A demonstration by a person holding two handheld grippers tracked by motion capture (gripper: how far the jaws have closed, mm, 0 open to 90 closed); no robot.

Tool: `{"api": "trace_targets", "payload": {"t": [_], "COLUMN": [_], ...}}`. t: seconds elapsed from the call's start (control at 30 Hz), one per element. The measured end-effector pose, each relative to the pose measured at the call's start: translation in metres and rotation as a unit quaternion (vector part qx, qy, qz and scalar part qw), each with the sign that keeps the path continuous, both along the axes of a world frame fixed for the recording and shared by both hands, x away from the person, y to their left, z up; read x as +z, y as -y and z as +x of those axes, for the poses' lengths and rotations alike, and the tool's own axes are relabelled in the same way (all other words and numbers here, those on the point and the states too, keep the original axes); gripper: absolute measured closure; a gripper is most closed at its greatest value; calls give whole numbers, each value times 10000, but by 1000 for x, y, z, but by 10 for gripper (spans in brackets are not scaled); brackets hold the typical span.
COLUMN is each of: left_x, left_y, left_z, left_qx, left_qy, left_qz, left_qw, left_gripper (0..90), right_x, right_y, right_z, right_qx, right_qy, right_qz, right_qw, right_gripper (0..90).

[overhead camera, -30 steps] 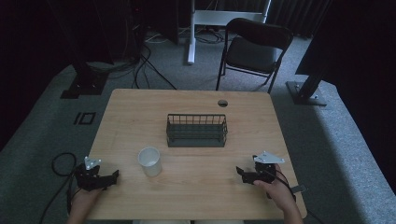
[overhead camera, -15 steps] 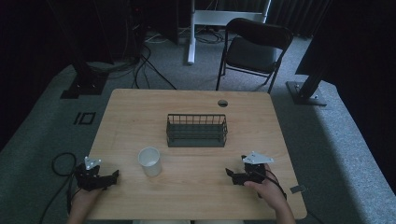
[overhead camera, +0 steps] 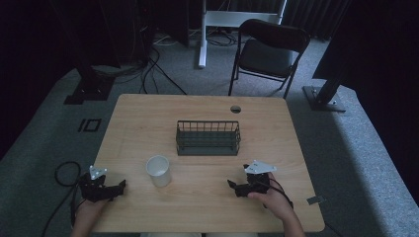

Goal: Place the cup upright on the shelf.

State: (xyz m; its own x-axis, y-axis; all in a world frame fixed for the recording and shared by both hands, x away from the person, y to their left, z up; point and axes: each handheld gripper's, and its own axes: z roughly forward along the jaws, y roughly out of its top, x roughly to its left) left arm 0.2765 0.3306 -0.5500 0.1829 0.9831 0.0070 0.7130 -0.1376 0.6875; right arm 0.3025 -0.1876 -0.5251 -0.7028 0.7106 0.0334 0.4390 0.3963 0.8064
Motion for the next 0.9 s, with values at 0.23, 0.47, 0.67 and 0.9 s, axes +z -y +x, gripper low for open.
{"api": "trace_targets", "payload": {"t": [0.23, 0.47, 0.67, 0.9], "left_x": [0, 0, 0, 0], "left_y": [0, 0, 0, 0], "left_z": [0, 0, 0, 0], "left_qx": [0, -1, 0, -1], "left_qy": [1, 1, 1, 2], "left_qz": [0, -2, -1, -1], "left_qw": [10000, 10000, 10000, 10000], "left_gripper": [8, 8, 8, 8], "right_x": [0, 3, 6, 10], "right_y": [-19, -37, -48, -61], "right_z": [0, 1, 1, 2], "right_qx": [212, 404, 555, 694], "right_qy": [-50, -11, 59, 154], "right_qz": [173, 314, 419, 522], "right_qw": [9996, 9987, 9976, 9961], "right_gripper": [108, 108, 108, 109]}}
